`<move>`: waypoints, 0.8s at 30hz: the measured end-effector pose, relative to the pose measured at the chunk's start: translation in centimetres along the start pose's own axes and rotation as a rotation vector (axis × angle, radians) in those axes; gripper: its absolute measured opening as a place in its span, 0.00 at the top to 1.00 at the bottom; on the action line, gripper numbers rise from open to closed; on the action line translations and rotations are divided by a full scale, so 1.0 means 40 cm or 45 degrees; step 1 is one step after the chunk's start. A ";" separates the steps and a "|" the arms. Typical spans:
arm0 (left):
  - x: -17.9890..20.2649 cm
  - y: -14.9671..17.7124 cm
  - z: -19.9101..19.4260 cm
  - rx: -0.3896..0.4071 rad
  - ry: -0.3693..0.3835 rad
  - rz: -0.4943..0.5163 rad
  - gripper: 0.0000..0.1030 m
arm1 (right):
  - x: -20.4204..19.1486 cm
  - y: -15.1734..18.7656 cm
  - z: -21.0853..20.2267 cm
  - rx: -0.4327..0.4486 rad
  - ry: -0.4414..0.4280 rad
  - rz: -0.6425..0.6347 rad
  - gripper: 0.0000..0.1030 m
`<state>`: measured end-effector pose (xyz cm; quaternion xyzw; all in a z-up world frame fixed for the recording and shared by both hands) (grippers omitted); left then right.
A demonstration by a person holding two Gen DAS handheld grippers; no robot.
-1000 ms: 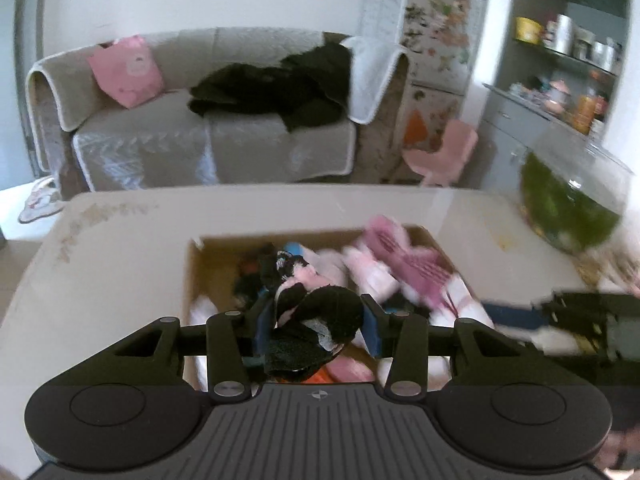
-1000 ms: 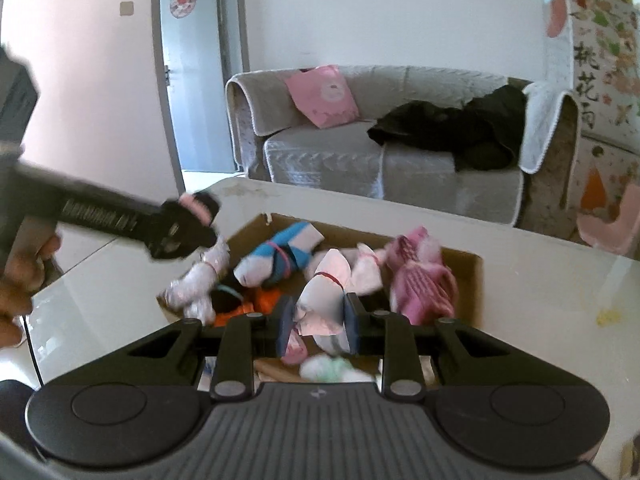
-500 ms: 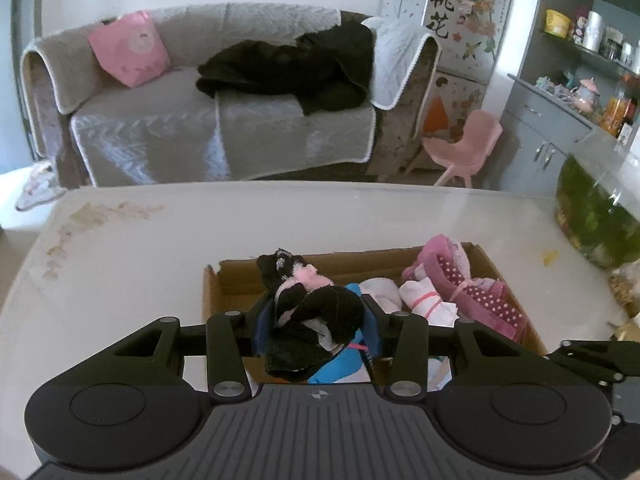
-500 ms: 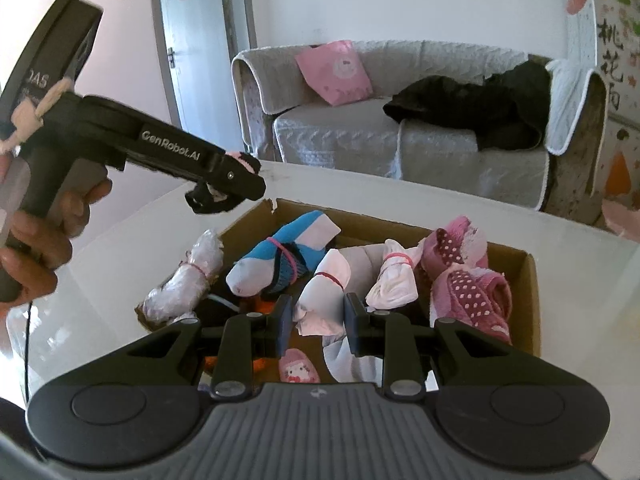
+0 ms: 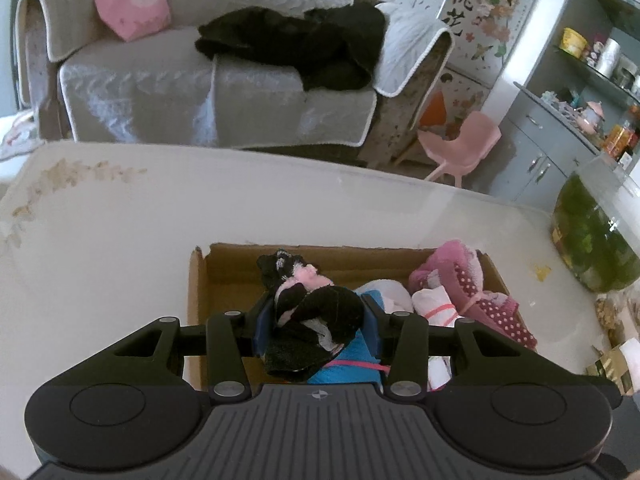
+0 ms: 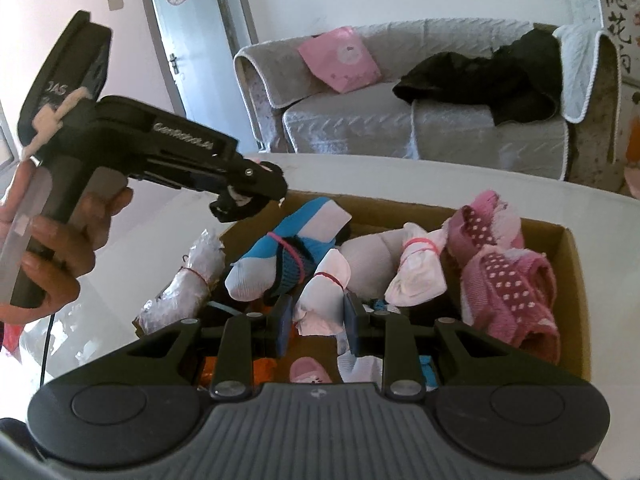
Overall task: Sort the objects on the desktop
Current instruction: 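Carry both bundles into the box and open both tools to release them, then grasp the grey sock bundle with the left tool while the right grasps the white black-banded roll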
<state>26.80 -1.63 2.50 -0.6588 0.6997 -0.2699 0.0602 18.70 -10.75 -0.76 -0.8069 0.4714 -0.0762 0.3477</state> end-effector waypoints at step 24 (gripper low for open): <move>0.090 0.324 -0.167 0.106 -0.151 0.222 0.15 | -0.036 0.238 -0.132 0.005 0.154 -0.006 0.46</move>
Point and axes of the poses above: each gripper's, at about its wrist camera, not at the fingertips, and z roughly the way its jaws point, x to its right, y to its underside, the point moved 10 cm from there along z, roughly the way its jaws point, and after that the axes turned 14 degrees about -x, right-handed, at the moved point
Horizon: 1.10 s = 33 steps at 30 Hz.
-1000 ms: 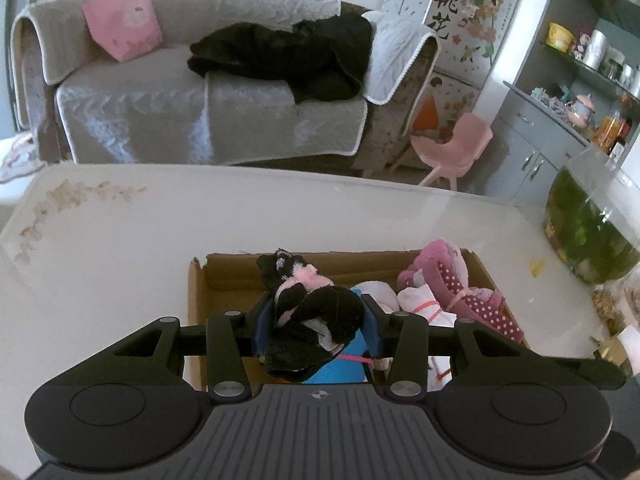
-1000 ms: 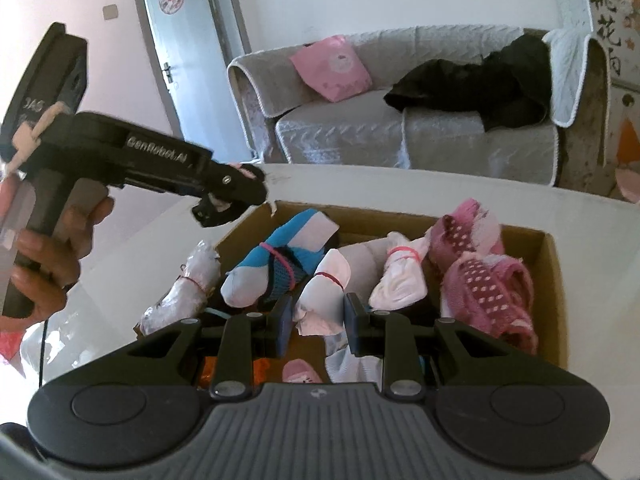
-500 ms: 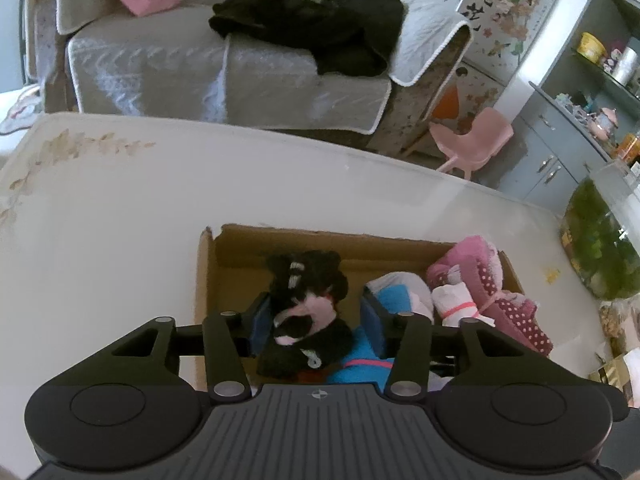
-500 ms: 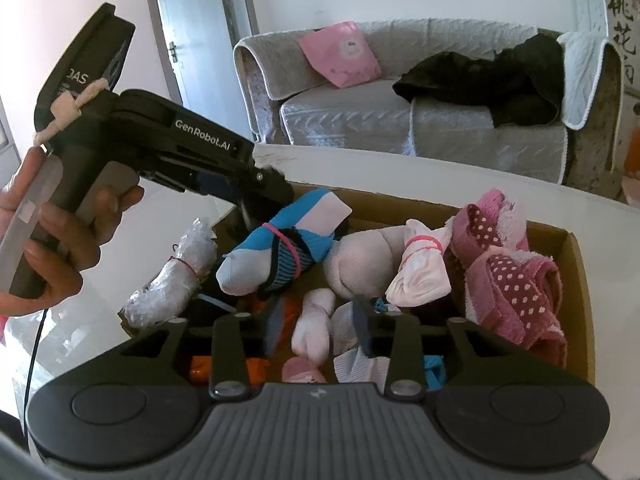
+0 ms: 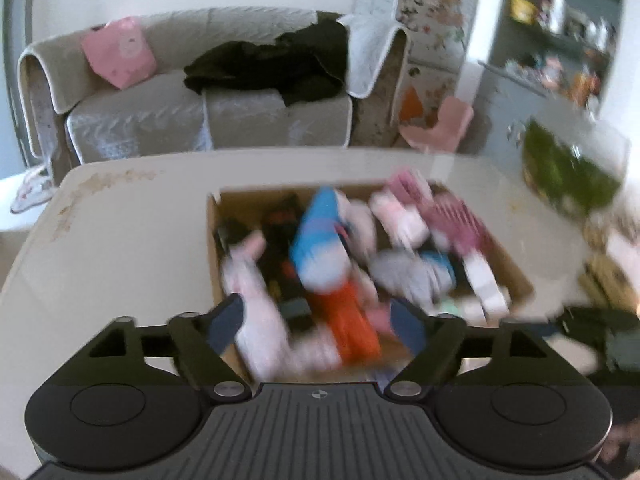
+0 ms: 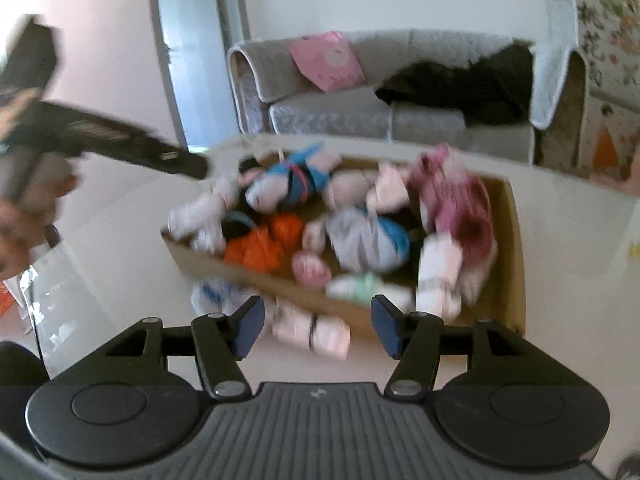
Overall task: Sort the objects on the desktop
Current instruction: 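Grasp the grey sock bundle with the left tool while the right grasps the white black-banded roll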
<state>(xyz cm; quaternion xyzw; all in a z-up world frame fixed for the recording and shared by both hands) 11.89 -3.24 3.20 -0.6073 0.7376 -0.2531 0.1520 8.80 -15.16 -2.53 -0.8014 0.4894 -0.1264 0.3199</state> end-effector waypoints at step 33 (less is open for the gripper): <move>0.061 0.127 0.191 -0.212 -0.035 -0.243 0.26 | -0.003 0.041 0.085 -0.013 0.045 0.055 0.25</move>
Point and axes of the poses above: each gripper's, at about its wrist camera, not at the fingertips, and z roughly the way its jaws point, x to its right, y to its underside, the point moved 10 cm from there along z, roughly the way its jaws point, and after that the axes turned 14 degrees about -x, right-handed, at the moved point
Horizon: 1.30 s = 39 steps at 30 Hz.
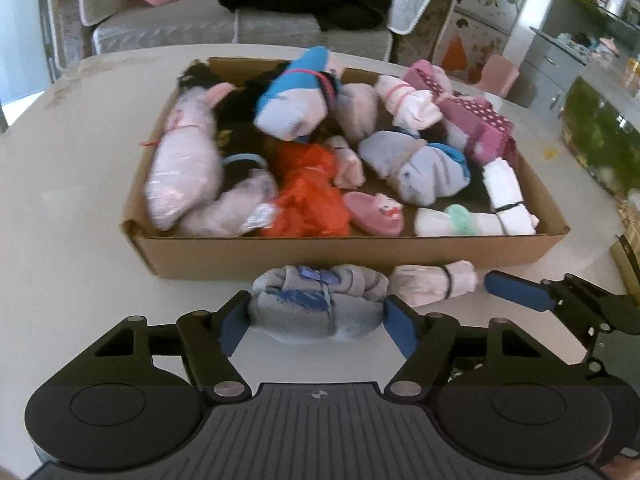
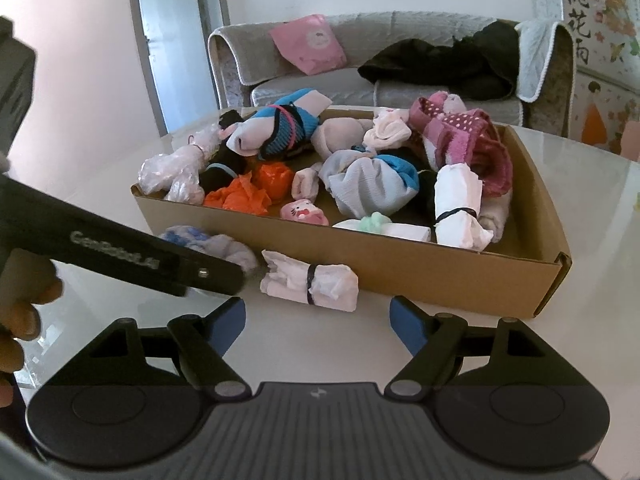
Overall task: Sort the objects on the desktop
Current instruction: 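Grasp the grey sock bundle with the left tool while the right grasps the white black-banded roll, then carry both bundles into the box and open both tools to release them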
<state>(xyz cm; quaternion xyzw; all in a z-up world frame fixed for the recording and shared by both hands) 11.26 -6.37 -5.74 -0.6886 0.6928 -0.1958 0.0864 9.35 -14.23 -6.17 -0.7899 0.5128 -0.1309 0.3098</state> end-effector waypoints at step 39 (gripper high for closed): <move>-0.035 0.059 -0.124 0.066 0.014 0.073 0.30 | -0.010 -0.014 -0.095 0.033 0.146 0.100 0.56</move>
Point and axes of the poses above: each gripper's, at about its wrist camera, not at the fingertips, and z roughly the way its jaws point, x to its right, y to its underside, the point moved 10 cm from there along z, roughly the way its jaws point, and after that the axes turned 14 degrees about -x, right-handed, at the moved point
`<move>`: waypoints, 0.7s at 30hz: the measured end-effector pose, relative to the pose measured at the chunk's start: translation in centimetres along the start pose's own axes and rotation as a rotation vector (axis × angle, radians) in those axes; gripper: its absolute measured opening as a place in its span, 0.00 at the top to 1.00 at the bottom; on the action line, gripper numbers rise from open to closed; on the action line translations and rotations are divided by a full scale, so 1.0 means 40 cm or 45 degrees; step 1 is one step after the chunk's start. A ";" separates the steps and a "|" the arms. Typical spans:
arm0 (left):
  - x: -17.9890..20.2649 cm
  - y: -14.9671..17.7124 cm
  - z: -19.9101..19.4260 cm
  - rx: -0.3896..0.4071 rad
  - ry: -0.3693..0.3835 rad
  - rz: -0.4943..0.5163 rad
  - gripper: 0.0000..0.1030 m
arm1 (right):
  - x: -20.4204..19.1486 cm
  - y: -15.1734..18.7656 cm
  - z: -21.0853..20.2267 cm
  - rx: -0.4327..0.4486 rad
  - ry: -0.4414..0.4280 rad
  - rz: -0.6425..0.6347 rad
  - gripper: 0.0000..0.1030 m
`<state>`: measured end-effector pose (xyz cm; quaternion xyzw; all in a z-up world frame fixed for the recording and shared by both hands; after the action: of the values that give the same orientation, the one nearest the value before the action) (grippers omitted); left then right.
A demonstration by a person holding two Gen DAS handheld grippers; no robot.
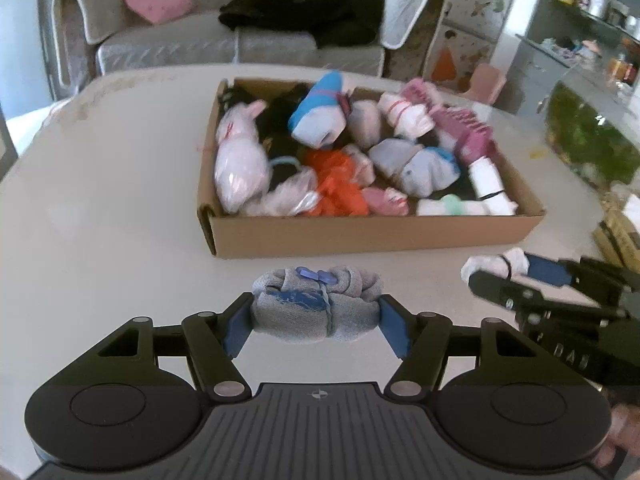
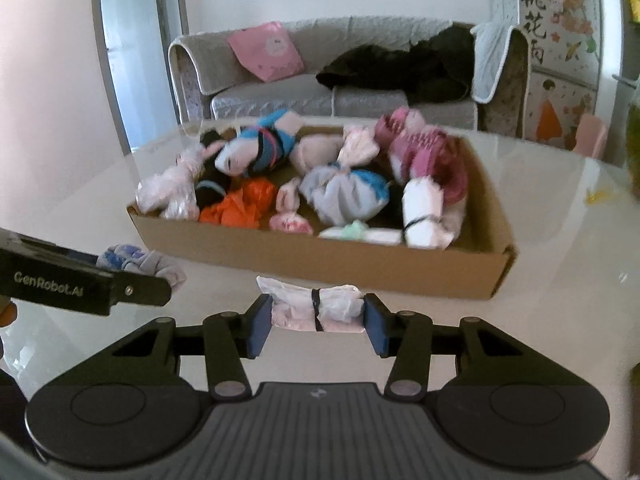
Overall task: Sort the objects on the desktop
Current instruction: 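Carry both bundles into the box and open both tools to release them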
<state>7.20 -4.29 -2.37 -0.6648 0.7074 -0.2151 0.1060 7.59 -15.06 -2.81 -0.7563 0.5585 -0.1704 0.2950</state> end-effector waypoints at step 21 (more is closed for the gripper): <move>0.017 -0.400 -0.071 0.139 -0.052 0.080 0.30 | 0.033 -0.311 0.027 0.113 -0.096 -0.076 0.56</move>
<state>20.20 -4.88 7.37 -0.6397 0.7129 -0.2364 0.1633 17.91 -13.53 4.19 -0.7647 0.5160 -0.1752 0.3440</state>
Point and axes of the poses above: each gripper's, at about its wrist camera, not at the fingertips, and z roughly the way its jaws point, x to its right, y to its underside, the point moved 10 cm from there along z, roughly the way its jaws point, and after that the axes turned 14 degrees about -x, right-handed, at the moved point
